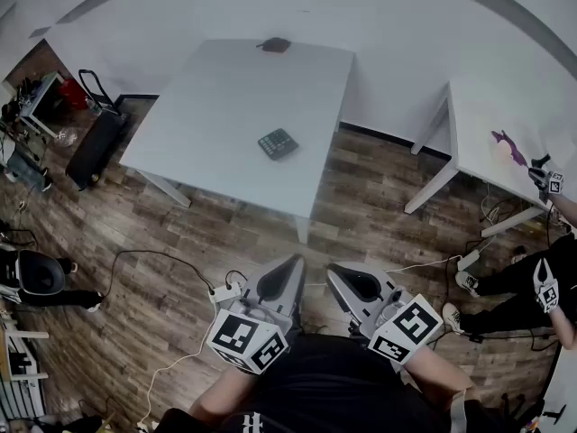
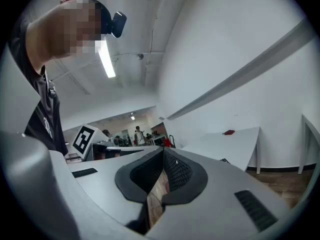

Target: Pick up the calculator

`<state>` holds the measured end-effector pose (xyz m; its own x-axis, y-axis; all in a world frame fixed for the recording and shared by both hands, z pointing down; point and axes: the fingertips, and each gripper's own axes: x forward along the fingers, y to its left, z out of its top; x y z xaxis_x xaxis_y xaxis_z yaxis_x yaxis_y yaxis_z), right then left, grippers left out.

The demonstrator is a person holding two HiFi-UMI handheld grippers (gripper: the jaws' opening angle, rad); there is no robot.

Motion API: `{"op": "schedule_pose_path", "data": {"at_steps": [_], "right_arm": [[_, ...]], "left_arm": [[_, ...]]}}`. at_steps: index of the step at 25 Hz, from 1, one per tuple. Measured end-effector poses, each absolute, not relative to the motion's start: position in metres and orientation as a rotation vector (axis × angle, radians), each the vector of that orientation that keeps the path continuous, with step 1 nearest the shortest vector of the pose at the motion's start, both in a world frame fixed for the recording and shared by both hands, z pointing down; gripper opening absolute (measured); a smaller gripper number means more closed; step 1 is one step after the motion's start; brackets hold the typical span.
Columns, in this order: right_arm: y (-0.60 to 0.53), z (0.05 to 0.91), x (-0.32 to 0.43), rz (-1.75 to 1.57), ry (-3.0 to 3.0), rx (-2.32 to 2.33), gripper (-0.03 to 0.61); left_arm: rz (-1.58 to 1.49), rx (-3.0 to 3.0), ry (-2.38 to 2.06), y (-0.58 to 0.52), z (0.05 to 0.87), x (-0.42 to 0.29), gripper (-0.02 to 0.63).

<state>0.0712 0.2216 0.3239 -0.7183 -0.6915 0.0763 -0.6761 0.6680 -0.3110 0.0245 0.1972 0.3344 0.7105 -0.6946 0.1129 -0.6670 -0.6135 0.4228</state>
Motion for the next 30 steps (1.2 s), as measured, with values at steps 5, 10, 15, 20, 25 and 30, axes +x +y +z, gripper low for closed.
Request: {"op": "schedule_pose_path", "data": {"at_steps": [5,10,15,20,25,30], "right_arm": [[0.150,0.332,0.044,-0.493,2.839,-1.191,0.014],[0.094,0.340,0.012,-0.494,2.877,-1.208,0.014],[0.050,0.346,-0.003,-0.508,2.904,-1.224,0.014],[0.022,0.364,-0.001,-0.487,2.957,-1.270,0.014],[-0.017,0.406,0.013,-0.359,3.097,-1.357,0.014],[-0.055,0.458,0.016,-0.123,3.328,-1.310,0.015]], "left_arm": [[-0.068,2.490,-1.029,0.126,0.337,0.000,0.006],[-0.035,2.492,-1.016,0.069,0.346,-0.025,0.006],[-0.037,2.471,-0.989,0.027,0.352,-0.037,0.006],[-0.041,2.436,-0.977,0.005,0.362,-0.041,0.006],[-0.016,2.392,-0.993,-0.016,0.376,-0.042,0.006],[0.003,2.337,-1.052,-0.041,0.386,-0.043,0.006]]}}
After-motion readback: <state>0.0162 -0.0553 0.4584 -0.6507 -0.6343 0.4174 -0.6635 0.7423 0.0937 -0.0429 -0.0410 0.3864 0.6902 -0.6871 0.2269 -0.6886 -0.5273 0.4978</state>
